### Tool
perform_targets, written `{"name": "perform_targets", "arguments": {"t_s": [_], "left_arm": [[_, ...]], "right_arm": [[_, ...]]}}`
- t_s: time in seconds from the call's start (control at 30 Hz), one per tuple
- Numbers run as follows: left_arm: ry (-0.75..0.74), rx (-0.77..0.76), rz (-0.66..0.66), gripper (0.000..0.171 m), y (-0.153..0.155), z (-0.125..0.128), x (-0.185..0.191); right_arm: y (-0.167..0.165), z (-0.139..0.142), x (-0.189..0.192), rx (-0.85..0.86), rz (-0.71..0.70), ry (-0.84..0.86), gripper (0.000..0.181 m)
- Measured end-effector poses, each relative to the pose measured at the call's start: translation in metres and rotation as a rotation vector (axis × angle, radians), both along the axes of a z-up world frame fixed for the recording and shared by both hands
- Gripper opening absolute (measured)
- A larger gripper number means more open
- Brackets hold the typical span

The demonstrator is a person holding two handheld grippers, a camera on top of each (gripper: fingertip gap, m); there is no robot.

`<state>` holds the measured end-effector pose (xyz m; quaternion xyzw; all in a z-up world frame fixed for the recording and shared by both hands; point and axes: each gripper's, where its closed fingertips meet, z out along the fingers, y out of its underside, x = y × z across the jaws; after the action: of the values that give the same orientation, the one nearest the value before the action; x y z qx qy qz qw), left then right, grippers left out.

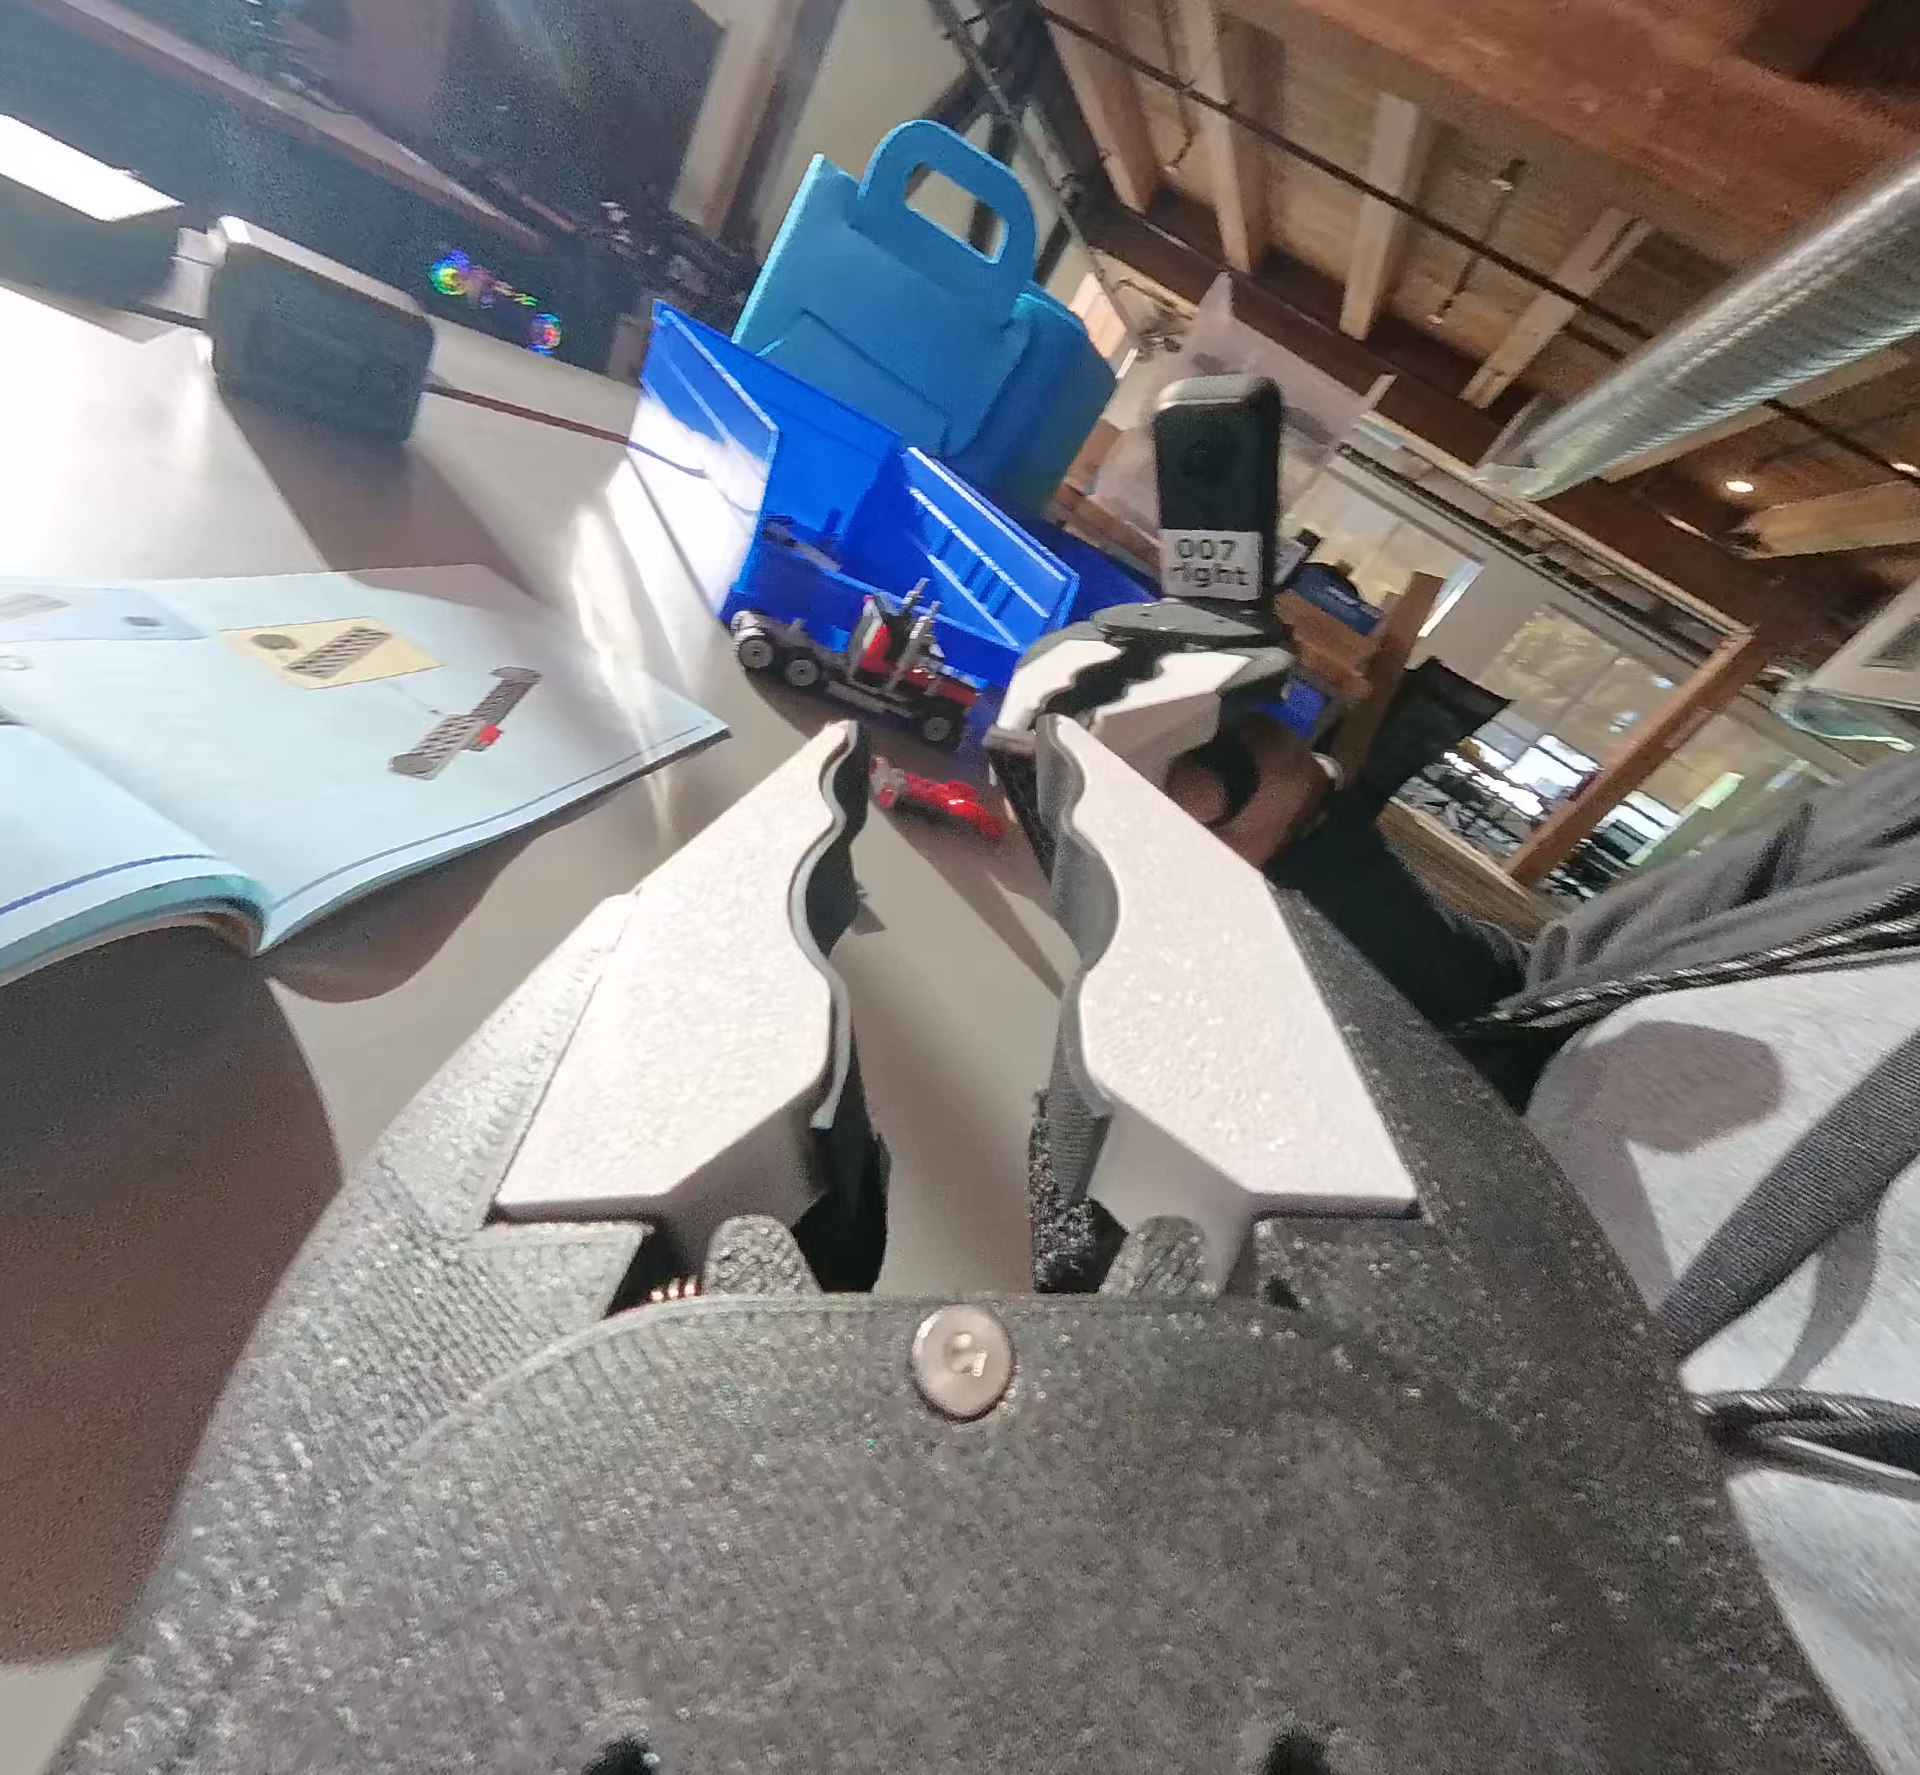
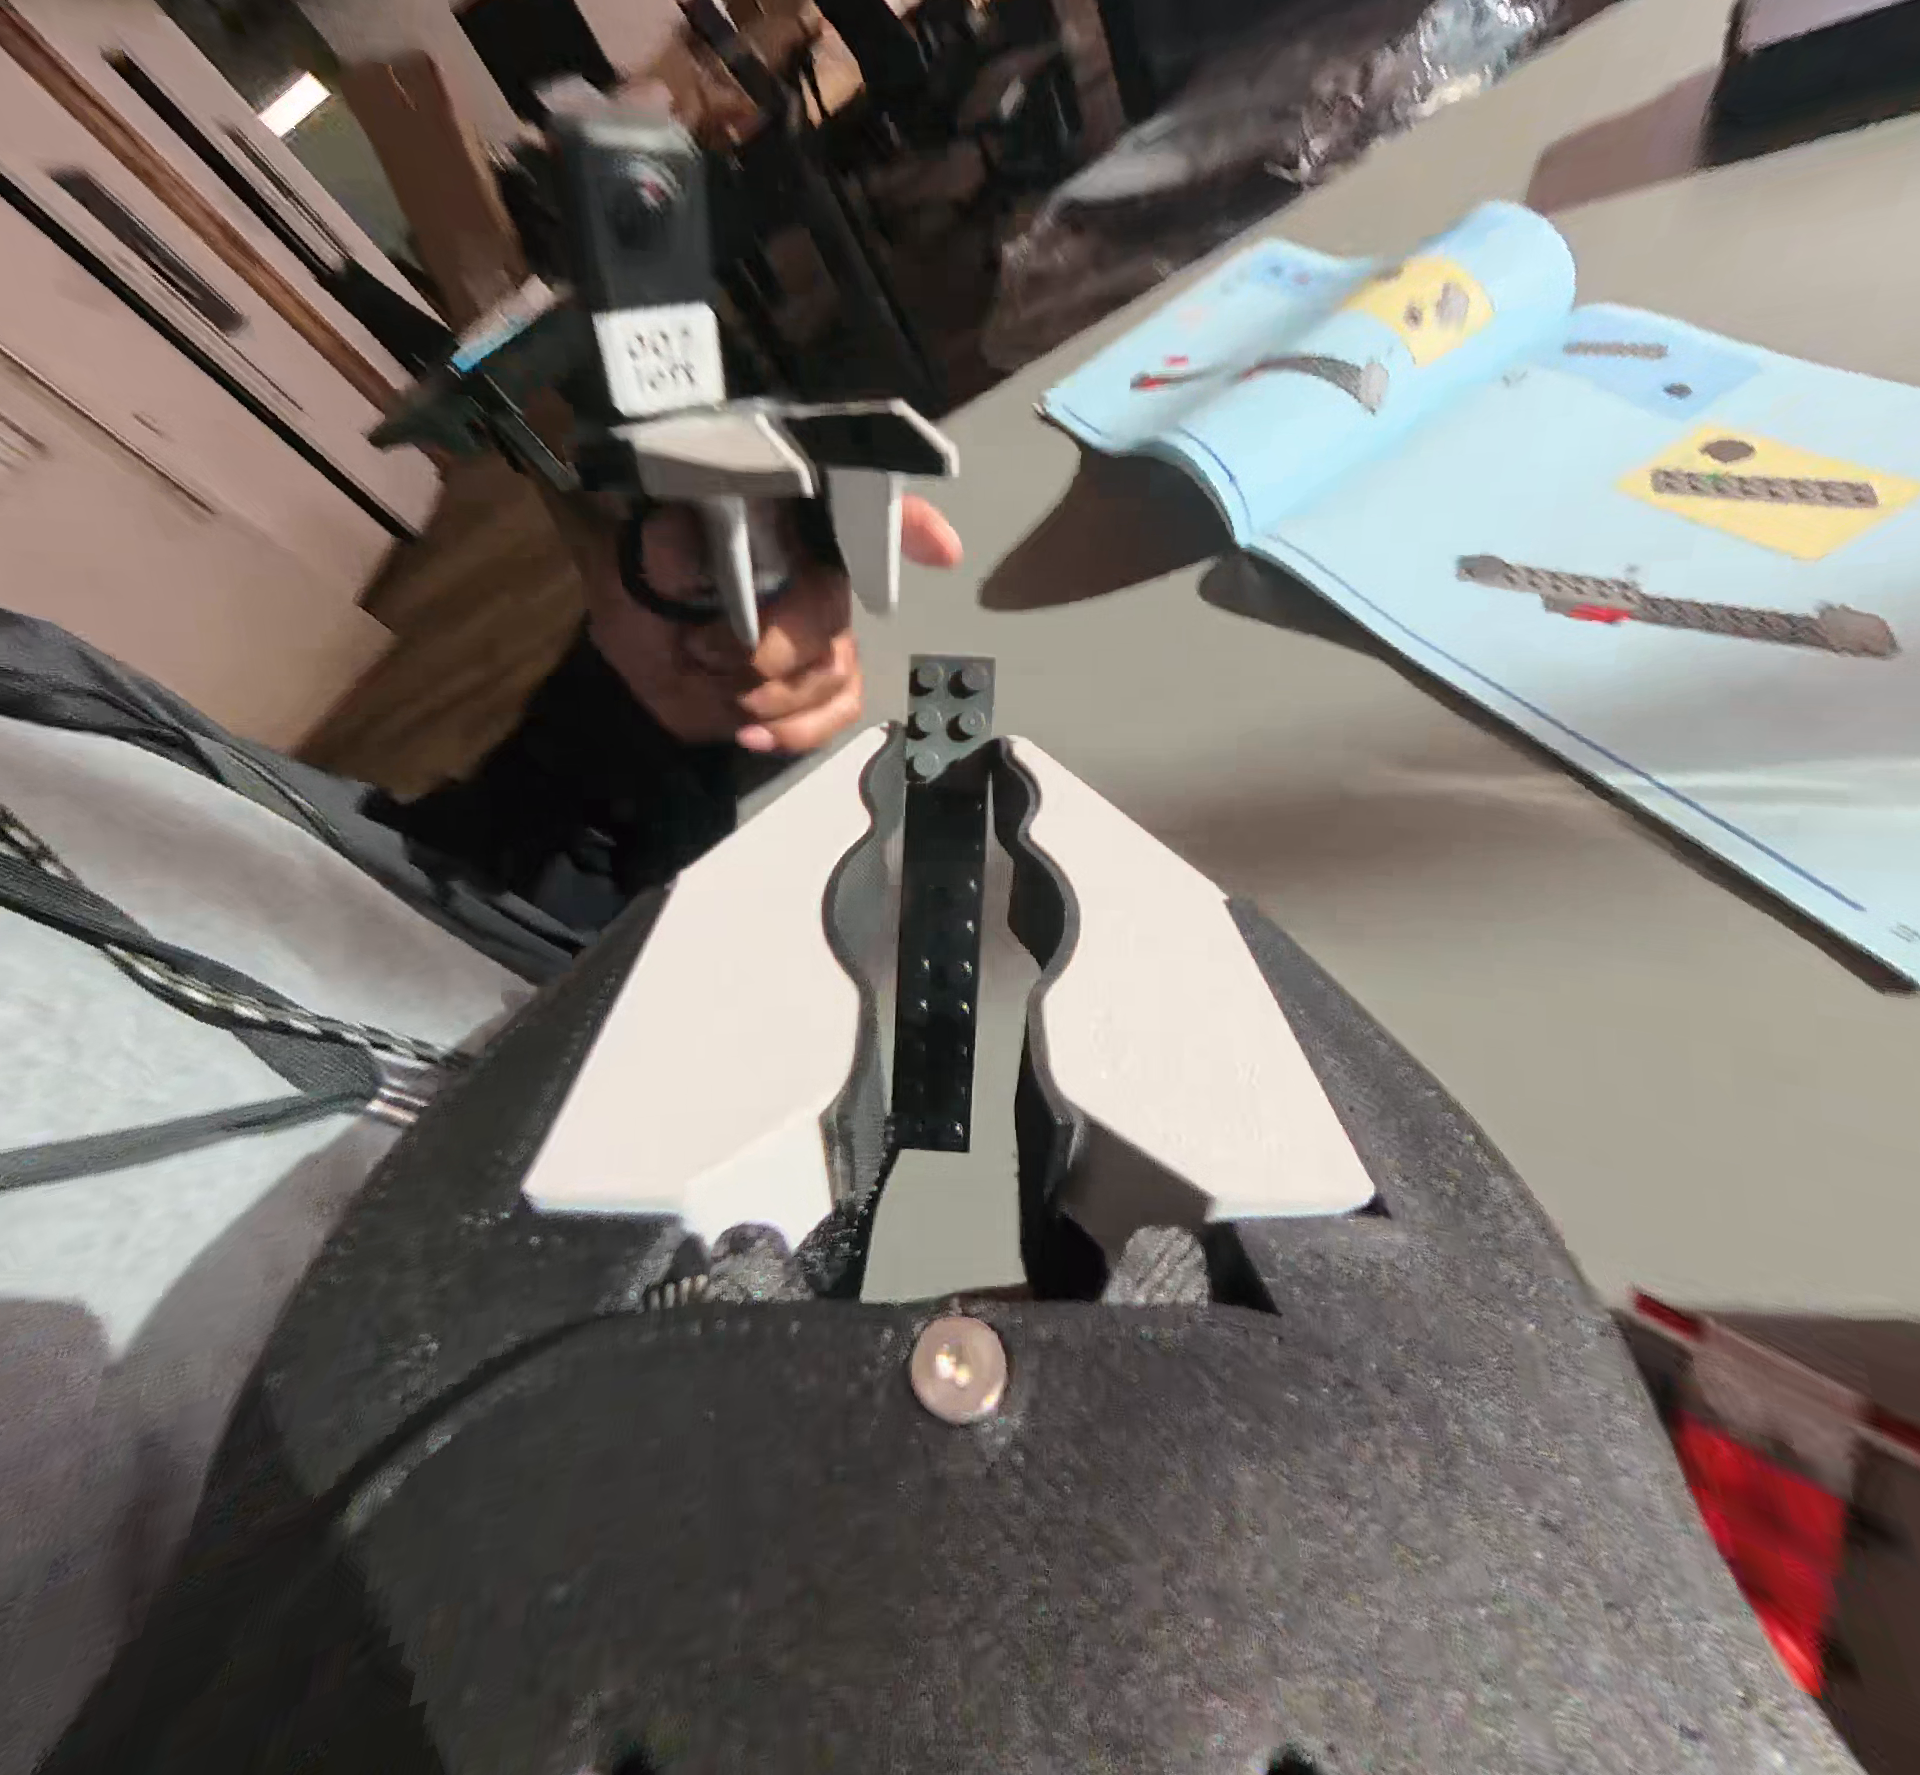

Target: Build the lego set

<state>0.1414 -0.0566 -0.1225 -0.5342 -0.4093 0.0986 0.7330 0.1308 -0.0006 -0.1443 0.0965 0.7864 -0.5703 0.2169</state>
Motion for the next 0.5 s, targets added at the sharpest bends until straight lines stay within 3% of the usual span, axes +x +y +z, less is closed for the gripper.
{"name": "perform_targets", "arguments": {"t_s": [0.17,0.5], "left_arm": [[0.067,0.131,-0.144,0.029,0.016,0.017,0.016],[0.175,0.292,-0.239,0.028,0.011,0.037,0.031]], "right_arm": [[-0.023,0.028,0.030,-0.203,0.114,-0.193,0.018],[-0.026,0.059,0.053,-0.408,0.291,-0.437,0.017]]}}
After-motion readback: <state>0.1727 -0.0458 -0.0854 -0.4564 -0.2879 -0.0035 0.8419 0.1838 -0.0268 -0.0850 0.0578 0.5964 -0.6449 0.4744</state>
